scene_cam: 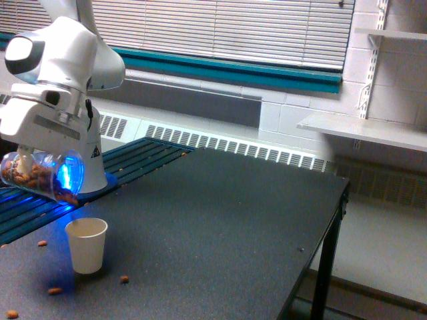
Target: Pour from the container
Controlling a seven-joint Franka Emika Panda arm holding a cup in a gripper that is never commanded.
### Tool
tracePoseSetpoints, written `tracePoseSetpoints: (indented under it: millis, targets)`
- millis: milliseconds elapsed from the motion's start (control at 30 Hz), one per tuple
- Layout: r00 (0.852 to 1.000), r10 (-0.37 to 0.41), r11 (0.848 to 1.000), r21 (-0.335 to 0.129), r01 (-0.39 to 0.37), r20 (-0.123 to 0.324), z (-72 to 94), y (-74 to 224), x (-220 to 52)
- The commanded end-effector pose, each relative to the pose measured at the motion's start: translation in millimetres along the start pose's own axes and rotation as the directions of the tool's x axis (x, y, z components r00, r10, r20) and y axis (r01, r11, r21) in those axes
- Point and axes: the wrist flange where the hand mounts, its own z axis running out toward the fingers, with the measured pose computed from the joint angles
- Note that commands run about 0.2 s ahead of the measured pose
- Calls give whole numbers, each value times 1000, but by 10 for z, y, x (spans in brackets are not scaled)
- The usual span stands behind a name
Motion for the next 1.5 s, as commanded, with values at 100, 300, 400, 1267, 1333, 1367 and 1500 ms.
tracePoseSetpoints:
  millis: [100, 300, 400, 1267, 1333, 1367, 1500]
  targets:
    - [1000, -4, 1000, -29, 4, -3, -18, 33, -57]
    - [1000, -9, 999, -43, 10, 11, 15, 94, -193]
    - [1000, -13, 999, -49, 13, 11, 10, 108, -221]
    - [997, -77, 995, -66, 76, -7, -163, -222, -76]
    - [996, -88, 994, -70, 87, -6, -169, -241, -76]
    - [996, -92, 993, -73, 91, -6, -172, -245, -77]
    - [994, -109, 990, -92, 108, -9, -190, -225, -72]
